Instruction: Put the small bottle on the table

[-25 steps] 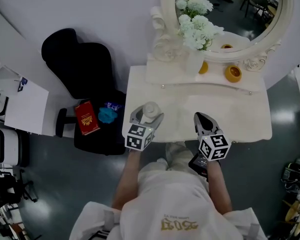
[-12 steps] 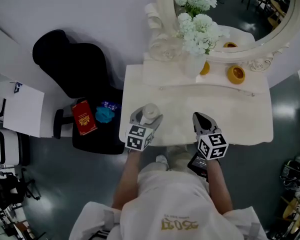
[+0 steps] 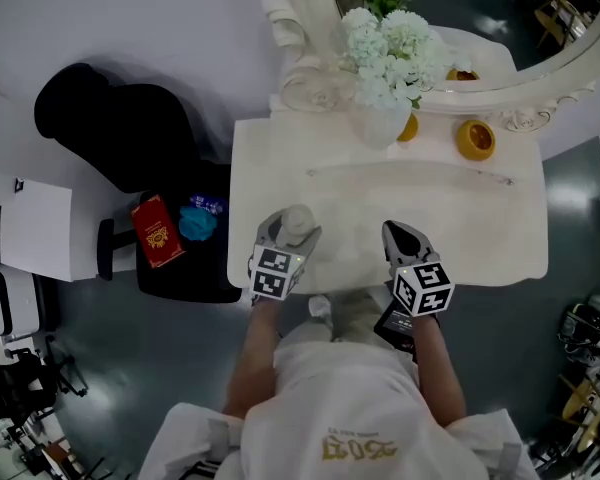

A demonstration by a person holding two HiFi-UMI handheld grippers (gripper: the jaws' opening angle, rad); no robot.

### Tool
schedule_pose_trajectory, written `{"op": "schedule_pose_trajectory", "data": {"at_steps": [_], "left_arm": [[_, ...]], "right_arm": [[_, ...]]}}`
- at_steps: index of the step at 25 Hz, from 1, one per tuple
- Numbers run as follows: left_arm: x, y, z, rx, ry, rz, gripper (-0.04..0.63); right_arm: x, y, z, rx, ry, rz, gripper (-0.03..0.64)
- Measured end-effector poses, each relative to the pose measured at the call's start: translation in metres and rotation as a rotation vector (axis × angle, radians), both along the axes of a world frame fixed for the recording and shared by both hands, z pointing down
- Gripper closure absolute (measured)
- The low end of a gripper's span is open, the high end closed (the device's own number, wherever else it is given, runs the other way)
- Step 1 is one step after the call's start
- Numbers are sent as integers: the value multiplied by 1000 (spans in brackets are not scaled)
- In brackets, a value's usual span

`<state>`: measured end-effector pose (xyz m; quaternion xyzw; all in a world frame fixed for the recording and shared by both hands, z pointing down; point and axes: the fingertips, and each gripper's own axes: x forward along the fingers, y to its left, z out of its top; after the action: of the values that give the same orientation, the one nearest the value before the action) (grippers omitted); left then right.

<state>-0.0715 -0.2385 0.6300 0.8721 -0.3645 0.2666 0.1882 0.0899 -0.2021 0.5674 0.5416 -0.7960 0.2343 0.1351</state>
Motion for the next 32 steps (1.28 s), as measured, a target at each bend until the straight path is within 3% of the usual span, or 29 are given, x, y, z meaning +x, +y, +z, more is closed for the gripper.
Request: {"op": "schedule_pose_trajectory", "data": {"at_steps": [19,32], "left_arm": [[13,-29,31,16,-45,5,248],[15,-29,40,37,-73,21,247]], "right_arm": [[15,-27,27,-81,14,-13,604],[19,-25,24,-68,9,2,604]]}}
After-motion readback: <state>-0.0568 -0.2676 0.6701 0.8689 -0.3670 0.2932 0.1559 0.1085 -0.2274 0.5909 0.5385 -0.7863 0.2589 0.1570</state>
